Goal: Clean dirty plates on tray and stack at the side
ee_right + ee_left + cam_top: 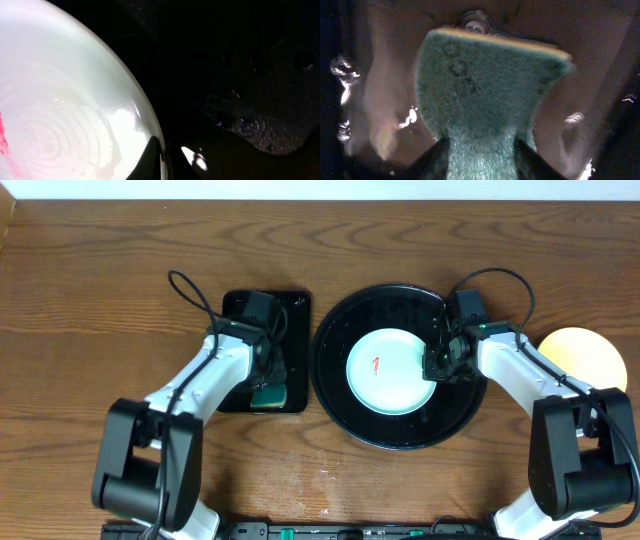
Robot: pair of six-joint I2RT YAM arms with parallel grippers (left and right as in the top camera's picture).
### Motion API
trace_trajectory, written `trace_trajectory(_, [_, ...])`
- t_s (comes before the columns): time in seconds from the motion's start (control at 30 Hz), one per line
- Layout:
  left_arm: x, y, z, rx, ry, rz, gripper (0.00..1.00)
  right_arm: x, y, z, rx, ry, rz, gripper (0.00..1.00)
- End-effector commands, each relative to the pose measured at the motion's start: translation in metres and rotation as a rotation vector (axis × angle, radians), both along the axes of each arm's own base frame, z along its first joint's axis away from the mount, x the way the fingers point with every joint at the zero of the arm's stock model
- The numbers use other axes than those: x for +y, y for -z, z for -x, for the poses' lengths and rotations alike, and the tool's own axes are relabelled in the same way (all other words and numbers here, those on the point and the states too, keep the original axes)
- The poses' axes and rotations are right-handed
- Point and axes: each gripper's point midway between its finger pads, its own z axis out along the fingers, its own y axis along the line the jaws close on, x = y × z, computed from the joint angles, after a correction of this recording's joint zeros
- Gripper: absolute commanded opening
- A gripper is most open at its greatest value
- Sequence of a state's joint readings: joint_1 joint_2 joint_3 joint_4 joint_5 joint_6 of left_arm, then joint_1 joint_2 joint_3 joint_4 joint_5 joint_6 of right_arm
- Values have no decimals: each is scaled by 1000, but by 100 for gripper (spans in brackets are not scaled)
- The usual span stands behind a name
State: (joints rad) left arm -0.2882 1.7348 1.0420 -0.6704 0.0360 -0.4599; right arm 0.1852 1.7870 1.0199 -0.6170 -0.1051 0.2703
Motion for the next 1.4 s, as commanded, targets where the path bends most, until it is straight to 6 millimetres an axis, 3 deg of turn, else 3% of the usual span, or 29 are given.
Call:
trace_trajectory(0.0, [-1, 13, 7, 43, -22, 10, 24, -2, 14, 8, 45, 8, 24, 1])
trace_trajectory(0.07, [-1, 12, 7, 42, -17, 11, 8, -2, 14, 8, 45, 8, 24, 1])
trace_trajectory(0.23, [-3, -8, -1, 28, 48, 7, 7, -2, 14, 8, 45, 7, 25, 1])
trace_trajectory(0.47, [-12, -84, -28, -97, 102, 31, 7, -2, 14, 8, 45, 7, 25, 1])
trace_trajectory(0.6, [-12, -101, -30, -144, 102, 42, 8, -2, 14, 8, 45, 7, 25, 1])
trace_trajectory(0.63, [-12, -101, -28, -137, 101, 41, 11, -2, 14, 8, 45, 8, 25, 1])
trace_trajectory(0.67, [-11, -99, -26, -125, 99, 38, 23, -2, 14, 8, 46, 7, 25, 1])
trace_trajectory(0.77, [-7, -83, -13, -65, 40, 33, 43, -1, 14, 9, 49, 6, 25, 1])
trace_trajectory(0.97, [-3, -30, 2, 1, -35, 26, 59, -1, 14, 8, 47, 5, 25, 1])
trace_trajectory(1.07, [-2, -7, 7, 21, -41, 25, 58, -1, 14, 8, 47, 5, 25, 1])
trace_trajectory(1.23, [-2, 12, 6, 43, -40, 17, 40, -1, 14, 8, 46, 5, 24, 1])
trace_trajectory(1.33, [-3, 15, 2, 35, -29, 19, 19, -1, 14, 8, 45, 5, 25, 1])
trace_trajectory(1.37, [-3, 15, 2, 34, -29, 19, 8, -1, 14, 8, 46, 5, 25, 1])
